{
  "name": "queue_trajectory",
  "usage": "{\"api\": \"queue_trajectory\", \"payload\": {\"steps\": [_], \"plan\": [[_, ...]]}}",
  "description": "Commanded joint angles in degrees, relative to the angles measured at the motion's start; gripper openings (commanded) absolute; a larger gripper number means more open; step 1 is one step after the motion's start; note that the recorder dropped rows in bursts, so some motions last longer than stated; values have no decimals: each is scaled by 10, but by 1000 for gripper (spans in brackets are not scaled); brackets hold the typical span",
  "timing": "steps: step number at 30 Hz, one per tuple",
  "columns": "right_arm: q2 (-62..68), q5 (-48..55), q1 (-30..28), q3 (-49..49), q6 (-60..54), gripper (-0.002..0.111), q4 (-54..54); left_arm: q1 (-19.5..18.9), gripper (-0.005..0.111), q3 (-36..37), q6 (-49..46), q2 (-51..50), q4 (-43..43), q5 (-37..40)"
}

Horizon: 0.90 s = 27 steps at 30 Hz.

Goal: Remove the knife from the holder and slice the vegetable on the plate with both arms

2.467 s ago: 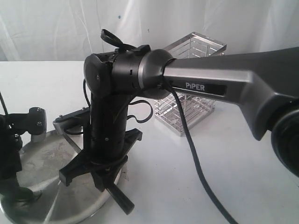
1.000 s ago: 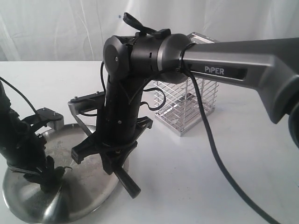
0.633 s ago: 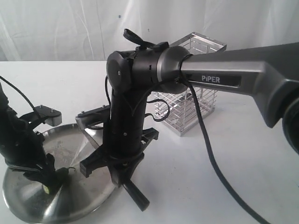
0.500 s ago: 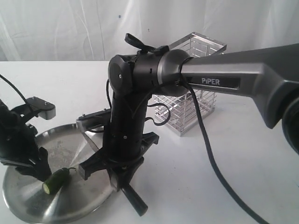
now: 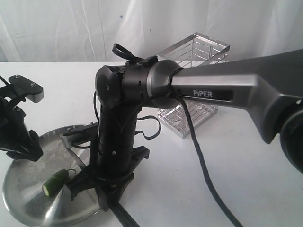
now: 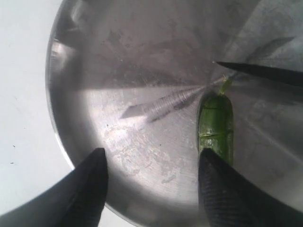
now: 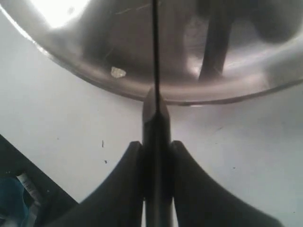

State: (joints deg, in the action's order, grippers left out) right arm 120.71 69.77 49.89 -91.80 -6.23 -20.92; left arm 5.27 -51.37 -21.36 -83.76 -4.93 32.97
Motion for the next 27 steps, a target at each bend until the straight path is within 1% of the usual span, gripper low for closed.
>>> {"api": "queue_trajectory", "payload": {"steps": [1,18,27], "plan": [[0,2,5,2,-11,3,-2,1,61,-1,11,4,-16,-8],[18,2,32,2,-15,3,-3,1,61,-1,11,4,-37,-30],[24,2,32,1,-15,3,-2,1,61,-1,11,4,-48,-39]]}}
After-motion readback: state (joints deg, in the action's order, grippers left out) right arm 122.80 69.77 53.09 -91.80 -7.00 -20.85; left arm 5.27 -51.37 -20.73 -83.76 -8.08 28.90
